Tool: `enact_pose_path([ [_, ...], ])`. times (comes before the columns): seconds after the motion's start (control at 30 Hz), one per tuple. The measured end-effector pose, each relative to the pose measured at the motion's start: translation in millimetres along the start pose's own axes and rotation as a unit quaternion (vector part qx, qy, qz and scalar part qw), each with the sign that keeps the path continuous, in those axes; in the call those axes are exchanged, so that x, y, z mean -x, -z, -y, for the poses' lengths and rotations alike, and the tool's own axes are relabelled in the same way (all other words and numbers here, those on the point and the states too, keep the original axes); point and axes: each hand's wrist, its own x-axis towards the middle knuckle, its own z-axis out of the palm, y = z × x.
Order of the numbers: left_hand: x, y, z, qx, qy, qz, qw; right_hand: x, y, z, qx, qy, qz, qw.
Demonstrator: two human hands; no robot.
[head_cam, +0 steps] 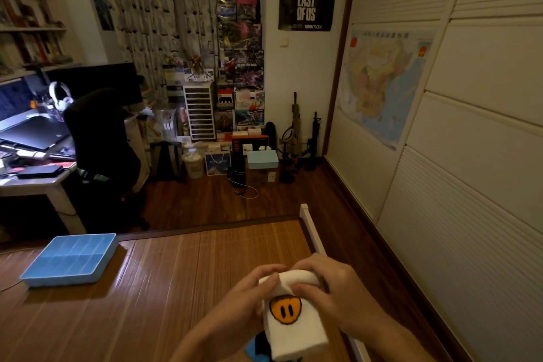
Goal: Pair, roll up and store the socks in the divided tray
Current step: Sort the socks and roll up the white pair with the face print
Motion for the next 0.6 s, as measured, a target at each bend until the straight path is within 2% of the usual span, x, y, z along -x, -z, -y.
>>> enact_pose_path([
  [0.13, -1, 2, -3, -0.013, -0.007, -0.01, 1.0, 4, -9, 1, 0.01, 0.049, -0.03, 0.998],
  [0.33, 0, 1, -1, -0.077, -0.036, -0.017, 0.996, 0, 4, 2, -0.036, -0.033, 0.052, 0.997],
  [0.4, 0, 1, -2, -0.093, -0.041, -0.011, 0.995, 0, 8, 2, -0.019, -0.039, 0.066, 0.997],
  [0.5, 0, 2, -3, -0.129, -0.04, 0.011, 0.991, 1, 9, 2, 0.042, 0.004, 0.052, 0.998],
  [0.6, 1, 5, -7, -0.184, -0.063, 0.015, 0.981, 5, 5, 1, 0.055, 0.058, 0.021, 0.997],
])
